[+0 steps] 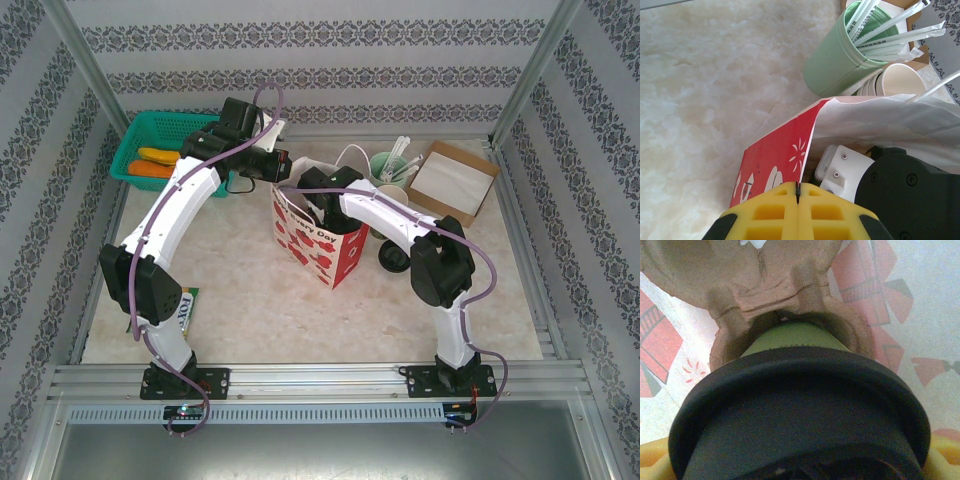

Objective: Pack the takeout coffee

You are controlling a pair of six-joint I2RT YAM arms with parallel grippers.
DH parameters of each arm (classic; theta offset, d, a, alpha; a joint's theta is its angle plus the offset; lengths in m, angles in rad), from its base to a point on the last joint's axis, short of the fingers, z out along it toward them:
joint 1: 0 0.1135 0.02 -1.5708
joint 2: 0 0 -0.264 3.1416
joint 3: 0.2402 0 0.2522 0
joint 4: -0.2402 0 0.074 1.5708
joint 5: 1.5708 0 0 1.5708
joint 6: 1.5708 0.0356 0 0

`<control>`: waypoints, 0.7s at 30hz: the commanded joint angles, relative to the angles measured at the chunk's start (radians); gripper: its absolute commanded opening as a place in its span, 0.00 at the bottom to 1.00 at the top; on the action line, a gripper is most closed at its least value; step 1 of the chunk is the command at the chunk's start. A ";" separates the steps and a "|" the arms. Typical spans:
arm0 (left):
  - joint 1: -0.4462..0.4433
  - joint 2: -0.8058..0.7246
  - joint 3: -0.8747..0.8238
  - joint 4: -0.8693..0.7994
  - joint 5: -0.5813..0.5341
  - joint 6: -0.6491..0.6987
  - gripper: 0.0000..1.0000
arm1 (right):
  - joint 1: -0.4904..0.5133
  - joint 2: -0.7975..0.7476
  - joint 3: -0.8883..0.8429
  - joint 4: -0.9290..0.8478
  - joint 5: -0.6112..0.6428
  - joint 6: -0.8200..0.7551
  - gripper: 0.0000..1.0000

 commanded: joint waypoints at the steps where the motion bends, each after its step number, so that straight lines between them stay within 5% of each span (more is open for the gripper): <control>1: -0.008 0.006 0.028 -0.008 0.020 -0.004 0.00 | -0.002 0.186 -0.122 0.030 -0.090 0.030 0.52; 21: -0.009 0.005 0.021 -0.001 0.029 -0.010 0.00 | -0.007 0.202 -0.152 0.089 -0.089 0.048 0.53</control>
